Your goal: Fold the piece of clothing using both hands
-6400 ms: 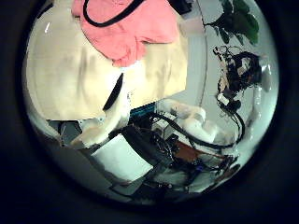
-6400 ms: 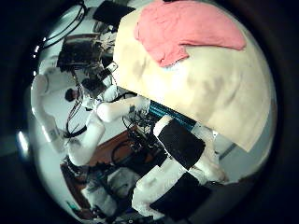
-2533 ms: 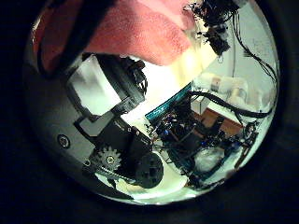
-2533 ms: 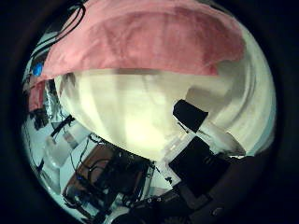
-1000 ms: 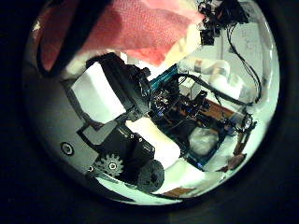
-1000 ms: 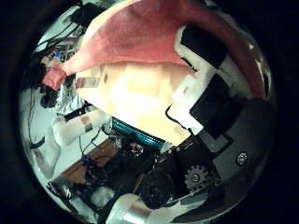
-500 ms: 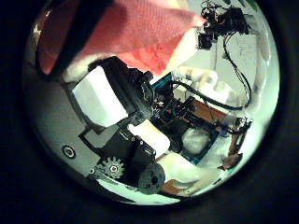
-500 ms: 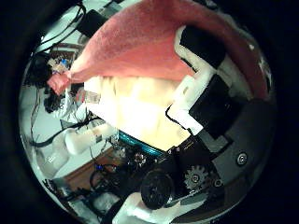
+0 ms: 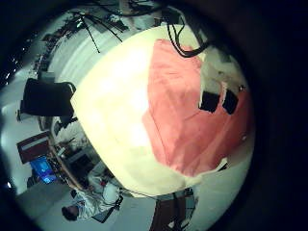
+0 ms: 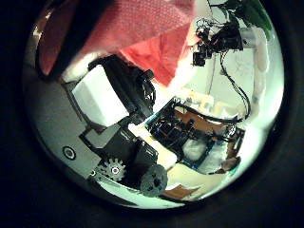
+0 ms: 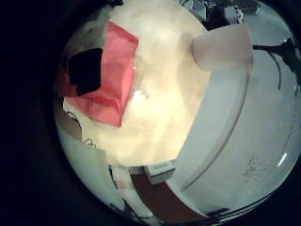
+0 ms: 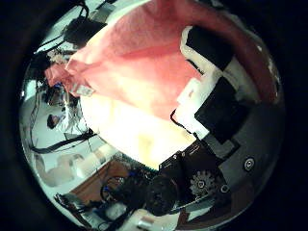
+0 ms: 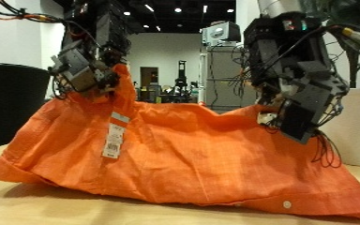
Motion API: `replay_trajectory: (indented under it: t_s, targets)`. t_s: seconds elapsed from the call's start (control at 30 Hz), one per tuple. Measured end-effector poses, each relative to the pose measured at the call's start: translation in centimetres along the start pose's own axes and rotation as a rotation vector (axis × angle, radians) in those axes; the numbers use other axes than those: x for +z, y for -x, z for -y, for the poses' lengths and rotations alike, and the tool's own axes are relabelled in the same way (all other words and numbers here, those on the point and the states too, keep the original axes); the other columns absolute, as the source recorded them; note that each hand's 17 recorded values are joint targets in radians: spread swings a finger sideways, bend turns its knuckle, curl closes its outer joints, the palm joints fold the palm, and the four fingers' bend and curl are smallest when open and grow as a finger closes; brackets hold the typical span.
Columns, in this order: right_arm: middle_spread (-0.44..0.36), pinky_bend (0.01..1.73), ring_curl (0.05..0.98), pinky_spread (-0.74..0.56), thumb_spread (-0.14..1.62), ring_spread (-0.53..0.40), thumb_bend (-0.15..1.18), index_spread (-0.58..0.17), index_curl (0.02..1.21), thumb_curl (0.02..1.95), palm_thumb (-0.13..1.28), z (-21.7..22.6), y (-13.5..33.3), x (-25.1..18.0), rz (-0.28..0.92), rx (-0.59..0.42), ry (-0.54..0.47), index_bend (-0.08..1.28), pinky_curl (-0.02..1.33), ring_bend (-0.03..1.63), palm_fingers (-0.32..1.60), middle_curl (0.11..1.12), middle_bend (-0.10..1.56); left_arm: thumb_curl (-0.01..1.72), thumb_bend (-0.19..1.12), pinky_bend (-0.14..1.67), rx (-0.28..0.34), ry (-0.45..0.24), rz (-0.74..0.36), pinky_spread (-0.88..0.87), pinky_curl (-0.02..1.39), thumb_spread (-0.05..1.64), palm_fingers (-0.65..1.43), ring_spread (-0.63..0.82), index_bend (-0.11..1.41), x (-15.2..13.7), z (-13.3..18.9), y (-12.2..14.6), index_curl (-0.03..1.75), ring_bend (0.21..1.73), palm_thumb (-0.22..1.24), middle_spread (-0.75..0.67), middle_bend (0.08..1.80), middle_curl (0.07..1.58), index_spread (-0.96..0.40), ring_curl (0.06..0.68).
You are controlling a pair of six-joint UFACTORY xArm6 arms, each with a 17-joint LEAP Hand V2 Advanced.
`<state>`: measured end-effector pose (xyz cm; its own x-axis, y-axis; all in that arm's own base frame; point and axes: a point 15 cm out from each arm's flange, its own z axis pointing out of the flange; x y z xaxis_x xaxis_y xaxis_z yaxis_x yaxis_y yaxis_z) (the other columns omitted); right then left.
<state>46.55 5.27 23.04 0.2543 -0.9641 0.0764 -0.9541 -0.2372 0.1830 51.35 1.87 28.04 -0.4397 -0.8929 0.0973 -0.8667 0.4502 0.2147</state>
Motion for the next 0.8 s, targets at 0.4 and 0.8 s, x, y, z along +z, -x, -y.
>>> replay_trajectory:
  t_s: [0.4, 0.8]
  targets:
    - [-0.172, 1.1, 0.814, -0.31, 1.44, -0.253, -0.02, -0.339, 1.0, 0.6, 0.86, 9.1, -2.5, 4.2, -0.002, 0.123, 0.007, 0.87, 1.07, 1.33, 0.94, 0.89, 1.19, 1.01, 0.26, 1.12, -0.22, -0.121, 0.035, -0.66, 0.59, 1.32, 0.83, -0.48, 0.08, 4.2, 6.8, 3.0, 0.87, 1.24, 0.42, -0.46, 1.07, 0.57, -0.55, 0.516]
    - [-0.125, 1.13, 0.703, -0.41, 1.57, -0.246, -0.02, -0.314, 0.65, 0.35, 0.56, 12.2, -5.5, 3.8, 0.011, 0.198, -0.084, 0.18, 0.91, 1.32, 0.21, 0.75, 0.84, 0.65, 0.05, 0.79, -0.378, -0.222, -0.061, -0.24, 0.53, 1.27, -0.08, 0.02, 0.2, 6.9, 9.6, 5.6, 0.71, 0.89, 0.33, 0.08, 0.48, 0.38, -0.04, 0.381]
